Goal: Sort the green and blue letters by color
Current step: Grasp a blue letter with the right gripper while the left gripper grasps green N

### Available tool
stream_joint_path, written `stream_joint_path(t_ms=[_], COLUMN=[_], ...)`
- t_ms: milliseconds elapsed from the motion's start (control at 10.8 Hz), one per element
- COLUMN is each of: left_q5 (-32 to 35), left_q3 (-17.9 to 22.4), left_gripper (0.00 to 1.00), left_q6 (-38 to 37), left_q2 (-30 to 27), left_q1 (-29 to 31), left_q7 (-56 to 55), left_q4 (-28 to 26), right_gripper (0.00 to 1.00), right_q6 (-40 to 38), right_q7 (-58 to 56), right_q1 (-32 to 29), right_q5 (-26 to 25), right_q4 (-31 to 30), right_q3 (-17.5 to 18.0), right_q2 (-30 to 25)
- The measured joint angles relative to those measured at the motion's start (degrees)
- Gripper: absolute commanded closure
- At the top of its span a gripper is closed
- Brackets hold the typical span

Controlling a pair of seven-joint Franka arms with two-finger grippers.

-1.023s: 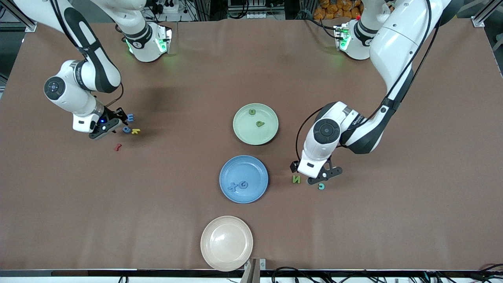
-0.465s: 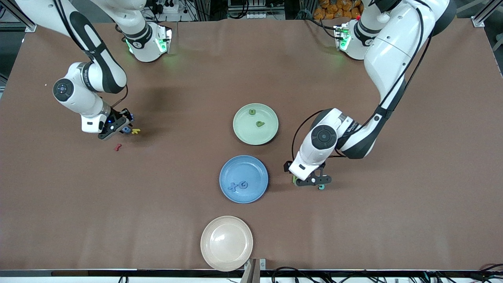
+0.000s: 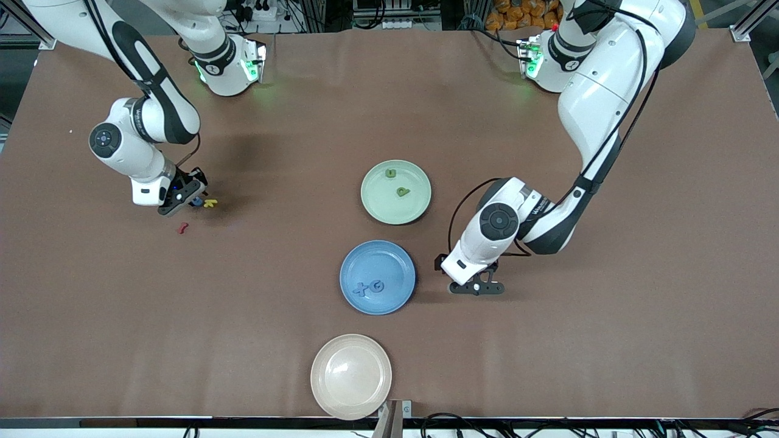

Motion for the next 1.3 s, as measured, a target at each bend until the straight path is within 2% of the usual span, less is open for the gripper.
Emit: stream_joint_path(t_ms=[465,651,837,1209,1302], left_q5=[0.0,0.0,0.0,0.0,0.0], left_q3=[1.5,4.2,5.7,6.2,6.2], left_gripper=[0.00,0.00,0.00,0.00,0.50], left_q6=[0.1,0.1,0.2,0.2,0.2], left_q2=[1.3,1.9,2.0,2.0,2.0], left_q1=[-0.9,-4.0,-6.0,-6.2,-6.2], left_q7=[4.8,4.8,4.8,4.8,4.8], left_q4=[1.0,1.9,2.5,2.8,2.8], right_gripper=[0.51,0.51,0.49,0.48,0.48], right_q6=[1.4,1.8,2.0,2.7,2.8], right_q7=[0.0,0.0,0.0,0.0,0.0], right_q1=[0.0,0.0,-0.1,-0.3,-0.3], right_q5=[-4.0,-5.5,-5.8,-6.3,-6.4], right_q4=[0.0,-0.1,-0.2,-0.4,-0.4], right_q3=[0.0,0.0,-0.1,-0.1,-0.2], right_q2=[0.0,0.0,0.0,0.5,0.8])
